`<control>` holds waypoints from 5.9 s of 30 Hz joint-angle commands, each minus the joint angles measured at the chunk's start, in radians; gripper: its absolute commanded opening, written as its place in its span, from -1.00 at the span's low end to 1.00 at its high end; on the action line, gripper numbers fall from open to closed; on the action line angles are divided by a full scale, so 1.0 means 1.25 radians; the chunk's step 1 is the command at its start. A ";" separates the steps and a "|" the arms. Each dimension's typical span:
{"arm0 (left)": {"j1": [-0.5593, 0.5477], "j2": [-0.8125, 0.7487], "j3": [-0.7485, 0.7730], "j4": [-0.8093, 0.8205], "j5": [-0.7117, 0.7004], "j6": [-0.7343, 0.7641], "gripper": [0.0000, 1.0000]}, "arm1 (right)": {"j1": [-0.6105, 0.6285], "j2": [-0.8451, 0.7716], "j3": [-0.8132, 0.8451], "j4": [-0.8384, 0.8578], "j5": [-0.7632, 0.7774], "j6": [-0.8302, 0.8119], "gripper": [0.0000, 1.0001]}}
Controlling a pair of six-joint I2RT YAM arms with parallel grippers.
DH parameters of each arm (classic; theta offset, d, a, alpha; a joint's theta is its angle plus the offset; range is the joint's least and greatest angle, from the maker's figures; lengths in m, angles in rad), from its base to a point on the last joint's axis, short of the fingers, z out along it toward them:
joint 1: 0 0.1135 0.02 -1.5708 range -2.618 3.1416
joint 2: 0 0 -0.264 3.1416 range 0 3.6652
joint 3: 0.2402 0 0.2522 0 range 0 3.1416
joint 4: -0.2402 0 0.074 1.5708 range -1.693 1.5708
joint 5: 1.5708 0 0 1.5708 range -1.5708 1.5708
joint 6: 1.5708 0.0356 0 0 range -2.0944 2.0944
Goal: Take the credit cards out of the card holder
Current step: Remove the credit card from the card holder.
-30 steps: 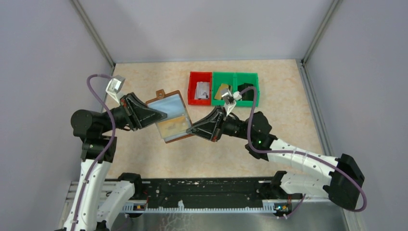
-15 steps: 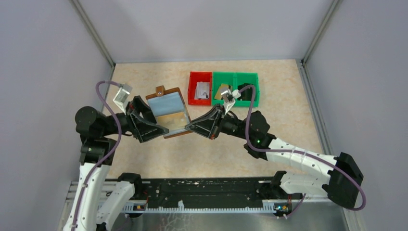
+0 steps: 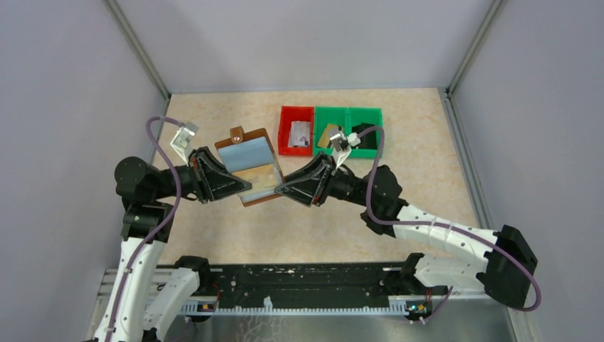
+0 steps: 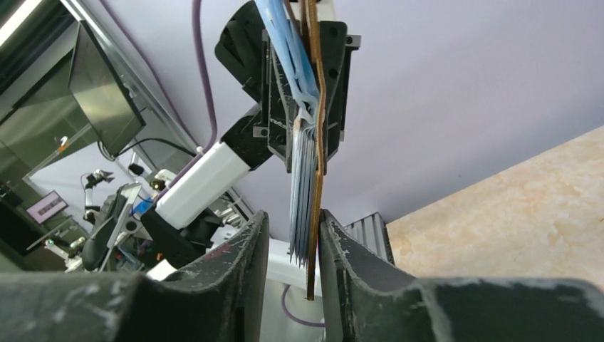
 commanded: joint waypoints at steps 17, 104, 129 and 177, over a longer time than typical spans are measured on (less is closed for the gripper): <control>-0.003 0.001 -0.032 0.218 0.002 -0.299 -0.94 | 0.006 -0.032 -0.045 0.136 0.008 -0.007 -0.36; -0.003 -0.264 -0.228 -0.198 -0.220 0.772 0.98 | 0.068 0.440 0.794 -1.547 0.533 -0.272 -1.00; -0.003 -0.354 -0.392 -0.120 -0.385 0.806 0.98 | 0.145 0.857 1.419 -1.757 0.521 -0.272 -1.00; -0.003 -0.093 -0.058 -0.148 -0.054 0.396 0.59 | 0.077 0.041 0.489 -0.896 0.116 -0.382 -1.00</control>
